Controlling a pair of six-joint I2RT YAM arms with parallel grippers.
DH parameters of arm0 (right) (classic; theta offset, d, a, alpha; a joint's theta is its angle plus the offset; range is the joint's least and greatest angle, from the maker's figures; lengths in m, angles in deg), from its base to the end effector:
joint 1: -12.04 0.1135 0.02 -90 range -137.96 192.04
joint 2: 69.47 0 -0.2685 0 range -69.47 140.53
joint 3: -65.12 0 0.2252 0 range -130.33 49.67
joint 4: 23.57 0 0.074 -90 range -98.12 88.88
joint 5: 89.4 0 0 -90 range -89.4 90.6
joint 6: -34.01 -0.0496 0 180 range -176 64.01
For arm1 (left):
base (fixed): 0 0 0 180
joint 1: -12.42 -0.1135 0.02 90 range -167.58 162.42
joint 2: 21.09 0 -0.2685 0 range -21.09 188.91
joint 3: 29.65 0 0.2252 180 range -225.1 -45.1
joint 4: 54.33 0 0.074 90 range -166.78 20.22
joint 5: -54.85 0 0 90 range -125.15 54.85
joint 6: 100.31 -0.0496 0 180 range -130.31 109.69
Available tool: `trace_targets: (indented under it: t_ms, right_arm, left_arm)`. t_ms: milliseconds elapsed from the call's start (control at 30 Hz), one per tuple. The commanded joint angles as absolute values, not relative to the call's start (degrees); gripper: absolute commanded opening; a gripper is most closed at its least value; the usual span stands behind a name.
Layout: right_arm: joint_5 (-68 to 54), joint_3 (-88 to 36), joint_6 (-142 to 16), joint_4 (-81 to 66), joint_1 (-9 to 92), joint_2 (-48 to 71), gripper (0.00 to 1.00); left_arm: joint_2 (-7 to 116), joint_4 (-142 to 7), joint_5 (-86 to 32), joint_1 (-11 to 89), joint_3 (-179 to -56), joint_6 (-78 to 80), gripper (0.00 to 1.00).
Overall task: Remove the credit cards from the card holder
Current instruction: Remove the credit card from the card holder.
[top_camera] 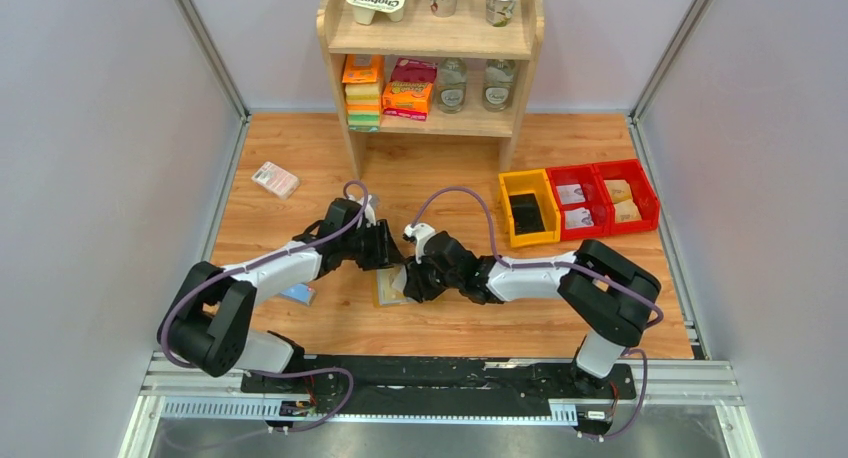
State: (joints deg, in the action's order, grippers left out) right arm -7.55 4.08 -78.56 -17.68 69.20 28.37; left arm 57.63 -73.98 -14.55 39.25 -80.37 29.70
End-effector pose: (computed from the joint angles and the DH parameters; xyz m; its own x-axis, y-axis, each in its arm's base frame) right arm 0.1717 0.2789 0.1611 -0.6804 -0.3536 -0.6418 -0.6791 0.6335 0.3709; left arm 0.2129 -0.1273 0.1821 -0.9127 -0.2128 -0.3488 0.0616 0.7723 -0.6323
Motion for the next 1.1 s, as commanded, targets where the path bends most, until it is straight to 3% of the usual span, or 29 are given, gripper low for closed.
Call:
trace_targets:
  t_ms: [0, 100, 267, 367, 500, 633, 900, 1067]
  right_arm:
    - [-7.1, 5.4, -77.8, -23.1, 68.7, 24.2, 0.36]
    - [-4.3, 6.3, -77.9, -23.1, 68.6, 21.0, 0.51]
    - [4.2, 7.7, -77.4, -20.4, 68.6, 14.4, 0.62]
    - [10.2, 8.1, -77.4, -17.4, 68.6, 10.5, 0.74]
    - [9.7, 8.2, -77.3, -15.5, 68.6, 7.3, 0.76]
    - [5.7, 9.8, -79.5, -18.0, 68.6, 5.4, 0.69]
    - [-4.6, 12.5, -84.6, -25.9, 68.4, 11.6, 0.34]
    - [-7.5, 14.6, -86.9, -28.7, 66.6, 11.8, 0.29]
  left_arm:
    - [58.6, -66.5, -8.0, 39.1, -81.0, 32.6, 0.48]
    - [59.1, -65.4, -6.6, 39.7, -81.0, 33.8, 0.47]
    - [60.6, -65.0, -6.1, 42.0, -82.9, 34.3, 0.46]
    - [62.8, -64.6, -6.1, 44.0, -84.0, 34.5, 0.46]
    - [66.5, -64.0, -6.1, 46.2, -86.1, 34.8, 0.45]
    - [70.5, -62.4, -5.1, 47.6, -88.1, 36.3, 0.43]
    - [77.0, -62.8, -6.2, 47.9, -91.1, 36.2, 0.41]
    - [73.1, -65.4, -9.0, 47.7, -92.9, 31.8, 0.41]
